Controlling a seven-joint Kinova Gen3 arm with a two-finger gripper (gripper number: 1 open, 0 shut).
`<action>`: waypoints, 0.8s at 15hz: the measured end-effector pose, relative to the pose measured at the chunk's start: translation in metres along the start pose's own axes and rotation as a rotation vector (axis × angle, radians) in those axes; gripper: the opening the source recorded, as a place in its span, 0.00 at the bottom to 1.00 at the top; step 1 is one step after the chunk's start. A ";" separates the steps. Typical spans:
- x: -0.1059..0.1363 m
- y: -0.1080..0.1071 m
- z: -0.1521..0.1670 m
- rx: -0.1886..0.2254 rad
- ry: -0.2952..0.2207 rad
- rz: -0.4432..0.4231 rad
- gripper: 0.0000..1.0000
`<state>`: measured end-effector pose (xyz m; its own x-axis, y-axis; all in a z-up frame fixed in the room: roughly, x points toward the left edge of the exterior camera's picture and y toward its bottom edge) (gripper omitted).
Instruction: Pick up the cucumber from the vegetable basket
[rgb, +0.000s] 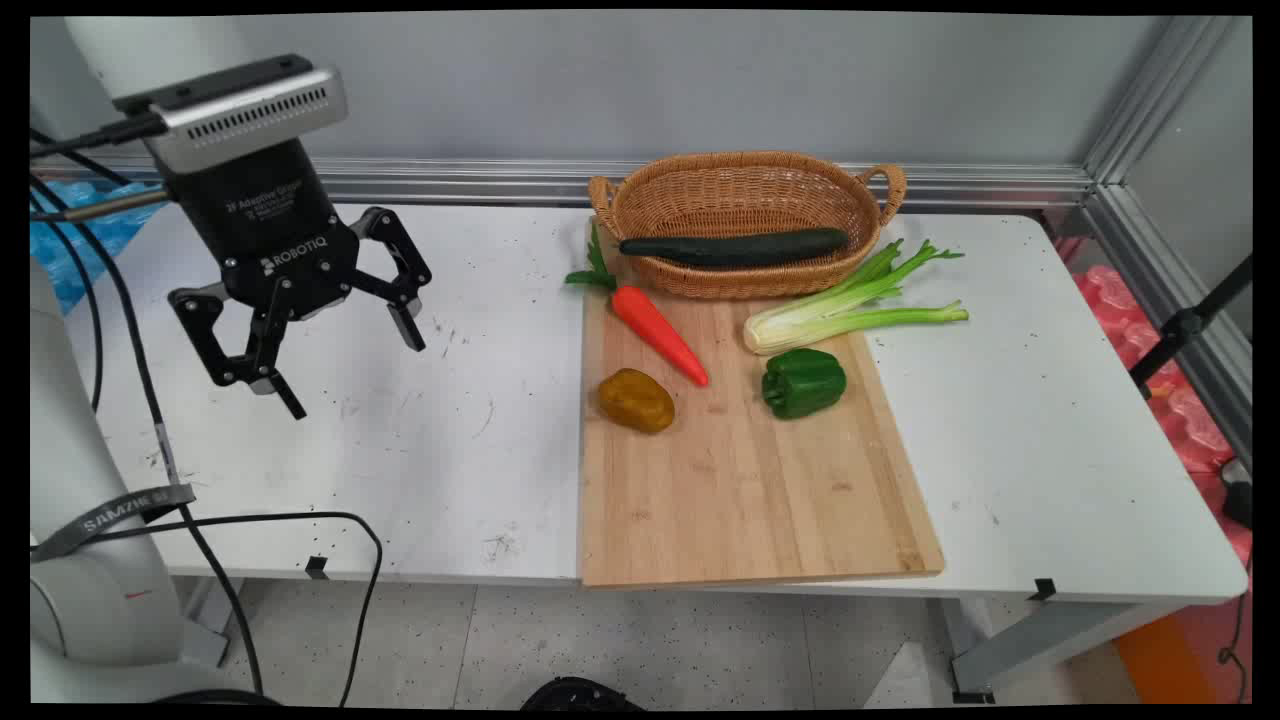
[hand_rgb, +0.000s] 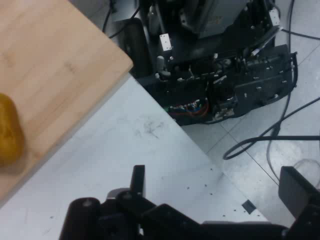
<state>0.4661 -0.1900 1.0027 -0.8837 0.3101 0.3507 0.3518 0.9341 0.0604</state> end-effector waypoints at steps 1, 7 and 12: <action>-0.001 -0.002 -0.002 0.014 -0.002 -0.022 1.00; -0.014 -0.027 -0.012 0.163 -0.007 -0.240 1.00; -0.028 -0.046 -0.020 0.286 0.000 -0.440 1.00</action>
<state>0.4805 -0.2454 1.0085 -0.9289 -0.1221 0.3495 -0.1507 0.9870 -0.0556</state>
